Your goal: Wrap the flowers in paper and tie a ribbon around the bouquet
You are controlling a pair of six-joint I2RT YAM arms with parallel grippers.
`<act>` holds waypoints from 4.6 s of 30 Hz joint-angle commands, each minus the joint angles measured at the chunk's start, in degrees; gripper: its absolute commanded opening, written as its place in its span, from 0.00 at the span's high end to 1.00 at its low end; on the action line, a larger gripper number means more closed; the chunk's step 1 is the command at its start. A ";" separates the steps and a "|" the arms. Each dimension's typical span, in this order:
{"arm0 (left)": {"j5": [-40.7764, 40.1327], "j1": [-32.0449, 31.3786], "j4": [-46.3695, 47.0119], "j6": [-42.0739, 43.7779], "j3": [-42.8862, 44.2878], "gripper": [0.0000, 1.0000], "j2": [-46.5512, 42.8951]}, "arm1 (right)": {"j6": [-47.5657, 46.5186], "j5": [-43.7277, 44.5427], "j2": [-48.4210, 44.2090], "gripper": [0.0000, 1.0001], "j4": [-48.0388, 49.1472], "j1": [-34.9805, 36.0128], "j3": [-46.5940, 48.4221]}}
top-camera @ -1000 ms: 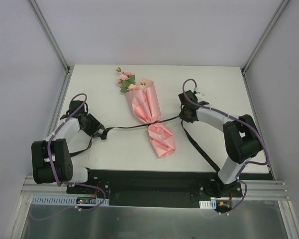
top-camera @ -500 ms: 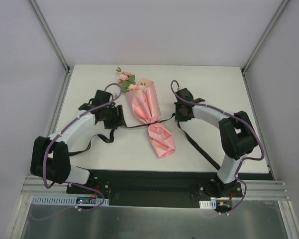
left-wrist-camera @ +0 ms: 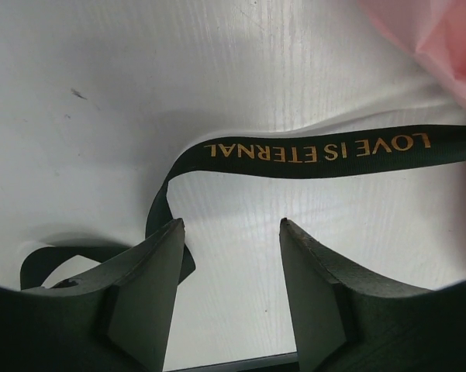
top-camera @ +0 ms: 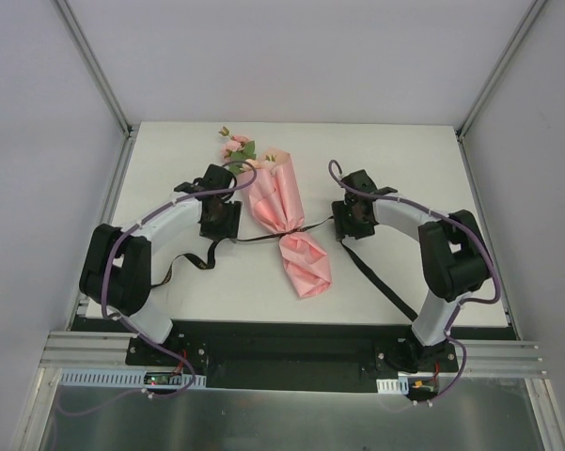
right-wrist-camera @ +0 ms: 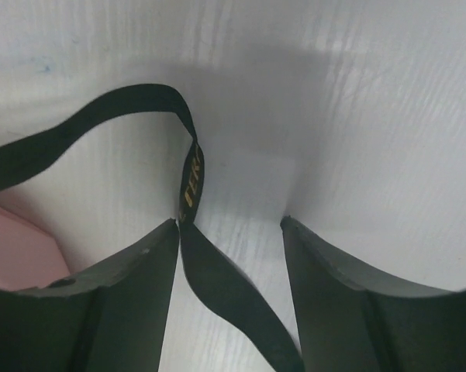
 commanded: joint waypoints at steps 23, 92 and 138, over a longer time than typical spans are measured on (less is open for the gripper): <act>5.86 7.52 -1.54 -5.90 -1.60 0.80 6.44 | 1.34 9.79 -15.66 0.42 -5.87 5.34 -14.32; 2.01 -11.99 31.24 -18.91 -23.91 1.00 -28.80 | 42.75 -29.67 2.34 1.00 30.79 13.34 18.98; 24.24 -10.58 20.17 -21.01 -2.72 1.00 -10.17 | -10.46 -5.43 -29.73 0.42 14.18 24.16 -10.20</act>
